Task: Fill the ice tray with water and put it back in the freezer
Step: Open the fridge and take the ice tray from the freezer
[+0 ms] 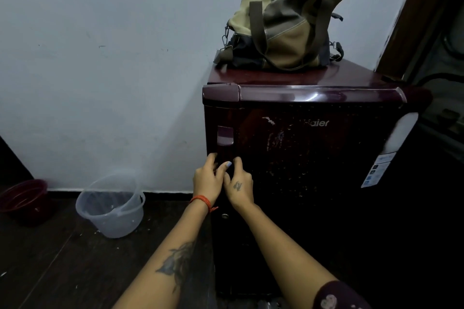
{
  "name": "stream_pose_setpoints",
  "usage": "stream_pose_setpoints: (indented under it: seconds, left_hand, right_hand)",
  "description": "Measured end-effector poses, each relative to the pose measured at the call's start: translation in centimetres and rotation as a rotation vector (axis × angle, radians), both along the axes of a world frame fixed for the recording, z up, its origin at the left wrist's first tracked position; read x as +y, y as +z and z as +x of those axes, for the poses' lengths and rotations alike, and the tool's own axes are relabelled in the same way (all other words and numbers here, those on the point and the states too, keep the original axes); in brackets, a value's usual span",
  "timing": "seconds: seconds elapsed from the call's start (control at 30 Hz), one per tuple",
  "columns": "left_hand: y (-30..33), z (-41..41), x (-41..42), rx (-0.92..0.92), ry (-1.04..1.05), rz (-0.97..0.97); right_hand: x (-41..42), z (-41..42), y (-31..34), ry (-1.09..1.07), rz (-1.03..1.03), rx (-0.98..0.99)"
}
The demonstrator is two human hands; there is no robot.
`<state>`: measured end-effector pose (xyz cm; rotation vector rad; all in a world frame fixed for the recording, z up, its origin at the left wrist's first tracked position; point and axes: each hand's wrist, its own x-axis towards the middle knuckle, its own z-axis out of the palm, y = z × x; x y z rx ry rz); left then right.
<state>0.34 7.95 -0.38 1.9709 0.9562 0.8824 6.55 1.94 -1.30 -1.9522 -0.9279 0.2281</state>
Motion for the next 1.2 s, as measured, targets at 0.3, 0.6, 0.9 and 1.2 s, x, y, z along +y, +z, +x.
stream_pose_setpoints:
  seconds: [0.3, 0.6, 0.9, 1.2]
  left_hand:
    - [-0.9, -3.0, -4.5, -0.082, -0.038, 0.084]
    - [-1.4, -6.4, -10.0, -0.209, -0.057, 0.088]
    - [-0.4, -8.3, -15.1, -0.277, 0.107, 0.048]
    - [0.3, -8.5, -24.3, -0.258, -0.007, -0.092]
  right_hand:
    - [-5.0, -3.0, -1.2, -0.03, 0.056, -0.061]
    - [-10.8, -5.7, -2.1, -0.072, 0.172, -0.049]
    - [-18.2, -7.1, -3.1, -0.091, 0.246, -0.021]
    - [-27.4, -7.4, -3.7, -0.128, 0.265, -0.023]
